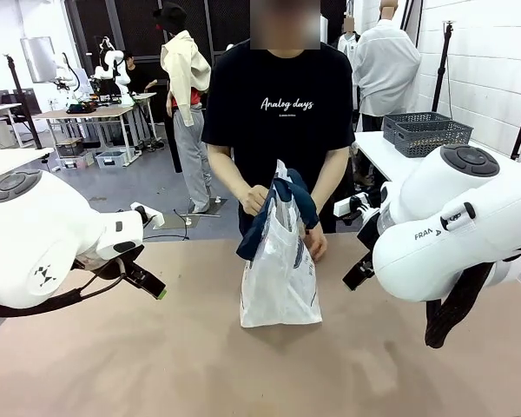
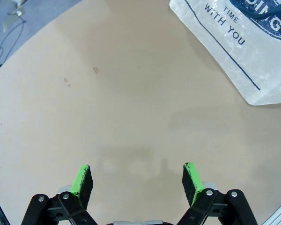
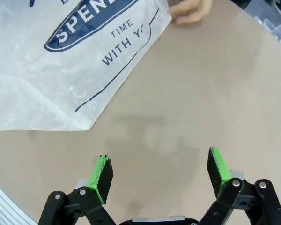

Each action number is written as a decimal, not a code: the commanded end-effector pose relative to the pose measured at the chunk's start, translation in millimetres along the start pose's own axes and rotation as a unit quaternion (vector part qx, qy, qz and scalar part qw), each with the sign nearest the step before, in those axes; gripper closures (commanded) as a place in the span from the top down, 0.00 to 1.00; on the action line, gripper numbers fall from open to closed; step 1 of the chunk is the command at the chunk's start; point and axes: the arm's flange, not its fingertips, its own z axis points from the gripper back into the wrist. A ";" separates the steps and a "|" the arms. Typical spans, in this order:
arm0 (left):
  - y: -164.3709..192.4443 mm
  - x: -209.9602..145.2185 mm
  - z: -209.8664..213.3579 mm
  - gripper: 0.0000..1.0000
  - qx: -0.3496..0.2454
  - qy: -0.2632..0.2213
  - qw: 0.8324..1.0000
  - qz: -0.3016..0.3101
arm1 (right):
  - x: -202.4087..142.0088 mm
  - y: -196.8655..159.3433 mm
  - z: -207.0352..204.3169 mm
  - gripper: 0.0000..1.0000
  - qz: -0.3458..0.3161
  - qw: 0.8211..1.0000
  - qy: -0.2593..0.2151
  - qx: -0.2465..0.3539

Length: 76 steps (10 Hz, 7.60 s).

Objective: Transfer purchased items from the store into the shopping bag.
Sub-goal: Open the Reusable shopping bag in the center of the table.

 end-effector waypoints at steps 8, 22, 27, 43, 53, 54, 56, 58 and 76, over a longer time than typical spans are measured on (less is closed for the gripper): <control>9.2 115.2 65.9 1.00 -0.088 0.021 0.995 0.043 | 91.7 -37.0 92.6 1.00 -0.079 0.994 0.062 -0.030; -38.1 242.8 102.4 1.00 -0.133 0.118 0.974 0.138 | 224.1 -83.1 114.7 1.00 -0.208 0.973 0.082 0.054; -49.8 248.0 98.1 1.00 -0.155 0.109 0.973 0.132 | 231.6 -80.5 111.0 1.00 -0.203 0.975 0.067 0.061; -105.8 266.6 77.0 1.00 -0.229 0.153 0.955 0.108 | 248.4 -59.7 50.8 1.00 -0.213 0.958 0.118 0.150; -103.5 255.2 43.3 0.60 -0.215 0.174 0.953 0.127 | 237.0 -47.1 21.4 0.60 -0.142 0.968 0.107 0.178; -99.8 253.6 43.5 0.41 -0.211 0.172 0.953 0.135 | 236.4 -48.6 21.6 0.40 -0.147 0.968 0.108 0.175; -96.4 251.1 44.3 0.01 -0.207 0.173 0.952 0.142 | 230.5 -51.4 22.9 0.01 -0.157 0.965 0.110 0.177; -89.8 250.0 45.6 0.00 -0.200 0.168 0.953 0.151 | 225.6 -54.9 29.1 0.00 -0.160 0.965 0.108 0.177; 24.6 156.7 84.2 0.00 -0.007 0.229 0.957 0.179 | 244.1 -48.9 31.2 0.00 0.090 0.975 0.192 0.066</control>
